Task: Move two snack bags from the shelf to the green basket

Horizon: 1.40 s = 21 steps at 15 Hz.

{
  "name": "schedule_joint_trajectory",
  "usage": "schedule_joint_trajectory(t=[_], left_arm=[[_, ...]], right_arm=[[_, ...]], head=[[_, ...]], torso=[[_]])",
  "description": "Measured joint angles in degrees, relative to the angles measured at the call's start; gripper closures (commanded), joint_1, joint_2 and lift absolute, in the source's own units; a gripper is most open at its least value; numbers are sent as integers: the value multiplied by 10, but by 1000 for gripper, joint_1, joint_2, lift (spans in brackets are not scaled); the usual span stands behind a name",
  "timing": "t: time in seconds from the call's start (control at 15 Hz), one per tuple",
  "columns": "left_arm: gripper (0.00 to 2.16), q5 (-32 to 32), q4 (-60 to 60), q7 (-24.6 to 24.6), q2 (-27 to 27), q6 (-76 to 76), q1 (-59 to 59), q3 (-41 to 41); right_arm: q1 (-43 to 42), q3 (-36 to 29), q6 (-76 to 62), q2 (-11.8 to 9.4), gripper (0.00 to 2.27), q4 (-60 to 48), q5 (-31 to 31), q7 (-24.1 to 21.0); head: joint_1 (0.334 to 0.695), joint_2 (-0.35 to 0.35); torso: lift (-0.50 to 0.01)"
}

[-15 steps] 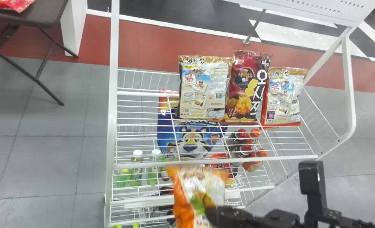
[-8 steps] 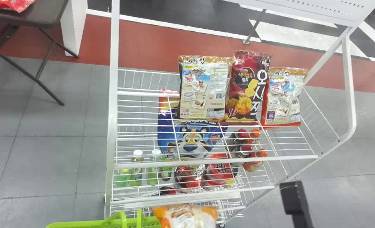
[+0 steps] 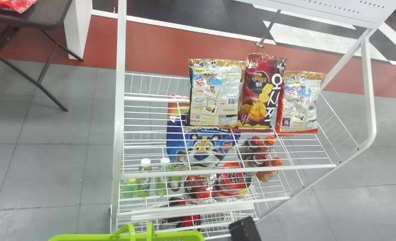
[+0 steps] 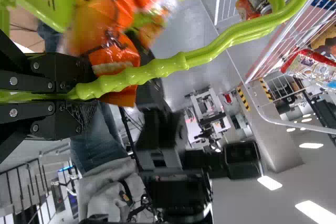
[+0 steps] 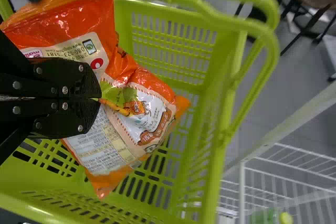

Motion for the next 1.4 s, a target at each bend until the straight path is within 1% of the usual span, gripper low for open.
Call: schedule_joint_trajectory(t=[0.07,0.13,0.2,0.27,0.33,0.47,0.67,0.8,0.87,1.0,1.13,1.2,1.27,1.4], left_arm=[[2145,0,0,0,0,0,0,0],[2145,0,-1,0,0,0,1,-1],[2145,-1,-1,0,0,0,1,-2],[2145,-2,-1,1,0,0,1,-3],[2145,-3,-1,1,-1,2,1,-4],[2145,-5,-1,2,-1,4,0,-4],[2145,-5,0,2,-1,8,-2,-4],[2145,-5,0,2,-1,10,-4,-4],[2145,-5,0,2,-1,11,-5,-4],[2145,-5,0,1,0,12,-6,-3],[2145,-5,1,0,1,12,-6,-1],[2145,-5,3,-1,1,12,-7,0],[2145,-5,5,-2,1,12,-8,1],[2145,-5,9,-3,1,12,-10,1]], right_arm=[[-8,3,0,-1,2236,22,2,-1],[-18,5,-1,-1,2061,48,2,-1],[-28,5,-7,-1,1291,73,2,-1],[-38,4,-13,-1,49,91,2,-4],[-46,2,-23,-1,-1,106,3,-12],[-53,-5,-47,-1,43,113,11,-19],[-56,-33,-70,0,46,95,6,-18],[-59,-61,-111,8,63,77,-10,-18],[-60,-81,-153,14,83,73,-28,-17],[-70,-136,-265,34,83,60,-63,-18],[-97,-182,-332,62,87,52,-68,-20],[-117,-203,-362,74,87,58,-68,-28],[-131,-218,-400,80,87,74,-69,-37],[-162,-247,-500,85,90,136,-77,-67]], head=[[695,-350],[695,-350],[695,-350],[695,-350],[695,-350],[695,-350],[695,-350],[695,-350],[695,-350],[695,-350],[695,-350],[695,-350],[695,-350],[695,-350]], torso=[[-16],[-16],[-16],[-16],[-16],[-16],[-16],[-16],[-16],[-16],[-16],[-16],[-16],[-16]])
